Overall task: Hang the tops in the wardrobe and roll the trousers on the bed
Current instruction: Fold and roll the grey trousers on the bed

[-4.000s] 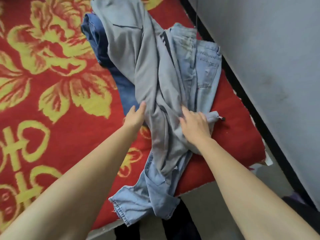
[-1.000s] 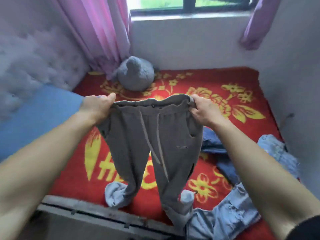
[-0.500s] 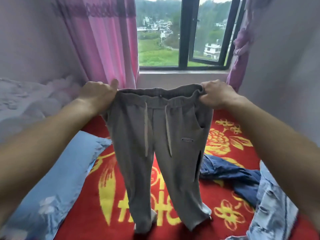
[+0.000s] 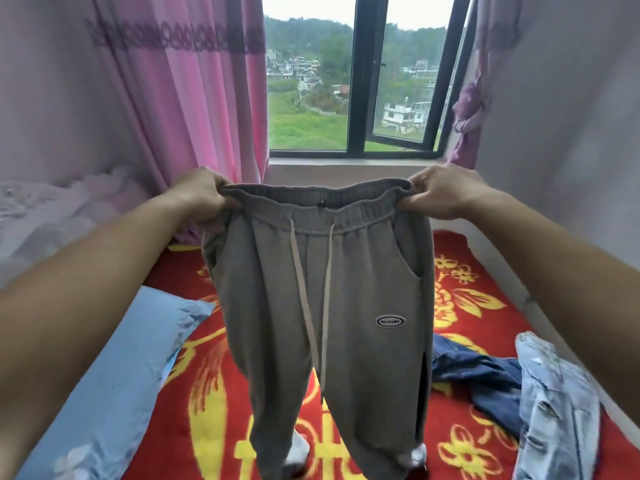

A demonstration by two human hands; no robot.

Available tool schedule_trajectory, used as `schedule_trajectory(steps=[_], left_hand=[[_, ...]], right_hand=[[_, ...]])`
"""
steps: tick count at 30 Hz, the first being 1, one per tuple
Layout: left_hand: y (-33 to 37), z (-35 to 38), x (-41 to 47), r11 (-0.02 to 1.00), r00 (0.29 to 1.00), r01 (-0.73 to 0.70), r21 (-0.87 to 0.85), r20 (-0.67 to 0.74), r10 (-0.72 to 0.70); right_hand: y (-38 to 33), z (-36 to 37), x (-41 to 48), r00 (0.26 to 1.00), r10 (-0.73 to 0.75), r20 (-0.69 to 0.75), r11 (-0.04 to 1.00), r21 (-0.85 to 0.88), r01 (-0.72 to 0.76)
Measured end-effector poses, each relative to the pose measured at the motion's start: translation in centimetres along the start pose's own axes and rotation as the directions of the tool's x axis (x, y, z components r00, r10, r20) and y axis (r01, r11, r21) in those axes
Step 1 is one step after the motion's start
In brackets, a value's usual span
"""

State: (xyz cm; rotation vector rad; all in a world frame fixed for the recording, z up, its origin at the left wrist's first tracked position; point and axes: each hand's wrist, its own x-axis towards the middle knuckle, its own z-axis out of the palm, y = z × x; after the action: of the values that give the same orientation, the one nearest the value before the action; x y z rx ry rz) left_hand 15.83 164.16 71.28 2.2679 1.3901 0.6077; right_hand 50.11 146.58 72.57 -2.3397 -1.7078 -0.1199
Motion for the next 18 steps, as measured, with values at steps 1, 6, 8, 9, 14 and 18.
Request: schedule_trajectory(steps=[1, 6, 8, 9, 14, 18], left_hand=[[-0.2, 0.9, 1.2, 0.995, 1.000, 0.027, -0.095, 0.002, -0.027], [-0.8, 5.4, 9.4, 0.954, 0.989, 0.082, -0.287, -0.098, -0.114], [-0.3, 6.0, 12.9, 0.976, 0.965, 0.044, -0.211, -0.242, -0.096], [0.2, 5.9, 14.5, 0.980, 0.950, 0.018, -0.200, -0.302, -0.080], [4.9, 1.8, 19.9, 0.977, 0.809, -0.203, -0.059, -0.572, 0.133], [8.6, -2.8, 20.3, 0.953, 0.733, -0.302, 0.004, -0.638, 0.235]], right_hand=[[0.2, 0.5, 1.3, 1.000, 0.003, -0.008, 1.000, -0.019, -0.003], [2.0, 3.8, 9.8, 0.990, 0.098, 0.104, 0.876, 0.463, -0.136], [2.5, 4.7, 13.4, 0.992, 0.127, -0.004, 0.839, 0.534, -0.105], [2.7, 4.7, 15.0, 0.985, 0.149, -0.090, 0.849, 0.523, -0.081], [3.2, 0.7, 20.3, 0.865, 0.225, -0.449, 0.817, 0.570, 0.084], [2.8, -4.5, 20.9, 0.743, 0.208, -0.636, 0.806, 0.542, 0.237]])
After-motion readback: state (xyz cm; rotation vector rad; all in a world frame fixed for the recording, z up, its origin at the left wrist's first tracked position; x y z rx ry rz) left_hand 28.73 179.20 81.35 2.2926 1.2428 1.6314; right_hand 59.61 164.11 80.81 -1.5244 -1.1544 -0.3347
